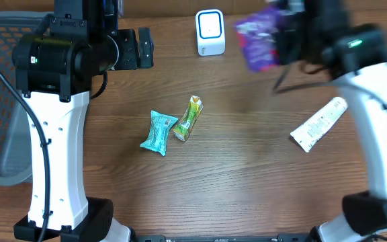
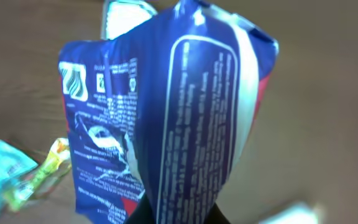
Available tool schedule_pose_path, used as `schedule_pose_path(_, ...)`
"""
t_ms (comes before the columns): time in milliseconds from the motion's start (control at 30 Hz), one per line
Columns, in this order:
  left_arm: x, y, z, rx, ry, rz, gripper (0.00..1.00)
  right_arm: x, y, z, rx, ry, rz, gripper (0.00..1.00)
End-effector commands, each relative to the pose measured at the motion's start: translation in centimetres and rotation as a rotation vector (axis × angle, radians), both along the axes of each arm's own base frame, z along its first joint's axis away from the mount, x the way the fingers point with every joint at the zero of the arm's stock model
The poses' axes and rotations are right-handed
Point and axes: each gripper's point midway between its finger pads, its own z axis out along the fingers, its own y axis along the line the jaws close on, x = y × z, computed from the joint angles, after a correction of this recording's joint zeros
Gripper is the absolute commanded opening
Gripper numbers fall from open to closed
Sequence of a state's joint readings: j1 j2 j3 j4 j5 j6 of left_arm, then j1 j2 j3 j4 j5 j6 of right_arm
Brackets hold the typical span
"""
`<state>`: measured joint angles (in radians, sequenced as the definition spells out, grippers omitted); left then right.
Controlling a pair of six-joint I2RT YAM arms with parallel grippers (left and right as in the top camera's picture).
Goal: Scan the item barcode
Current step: 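Hold the bag at the scanner, then carry it right, then drop the purple bag at the right and move toward the yellow-green packet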
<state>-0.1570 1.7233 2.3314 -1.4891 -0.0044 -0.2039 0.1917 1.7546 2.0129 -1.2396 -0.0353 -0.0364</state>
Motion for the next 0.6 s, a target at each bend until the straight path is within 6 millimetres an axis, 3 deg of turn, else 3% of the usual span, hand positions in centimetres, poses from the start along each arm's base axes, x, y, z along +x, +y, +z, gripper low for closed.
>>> schedule_pose_path(0, 0.2, -0.1, -0.3, -0.004, 0.008, 0.004, 1.0, 0.0, -2.6, -6.1, 0.279, 0.258, -0.269, 0.04)
schedule_pose_path(100, 0.2, -0.1, -0.3, -0.004, 0.008, 0.004, 1.0, -0.1, -6.0, -10.8, 0.294, 0.326, -0.385, 0.04)
schedule_pose_path(167, 0.2, -0.1, -0.3, -0.004, 0.008, 0.004, 1.0, -0.5, -8.2, -15.3, 0.314, 0.365, -0.476, 0.04)
schedule_pose_path(333, 0.2, -0.1, -0.3, -0.004, 0.008, 0.004, 1.0, -1.9, -11.1, -20.6, 0.341, 0.399, -0.589, 0.04)
schedule_pose_path(400, 0.2, -0.1, -0.3, -0.004, 0.008, 0.004, 0.99, -2.4, -12.3, -21.3, 0.353, 0.407, -0.629, 0.04)
schedule_pose_path(500, 0.2, -0.1, -0.3, -0.004, 0.008, 0.004, 1.0, -2.8, -13.6, -20.9, 0.39, 0.421, -0.666, 0.16)
schedule_pose_path(567, 0.2, -0.1, -0.3, -0.004, 0.008, 0.004, 0.99, -2.8, -14.0, -19.8, 0.453, 0.425, -0.656, 0.31)
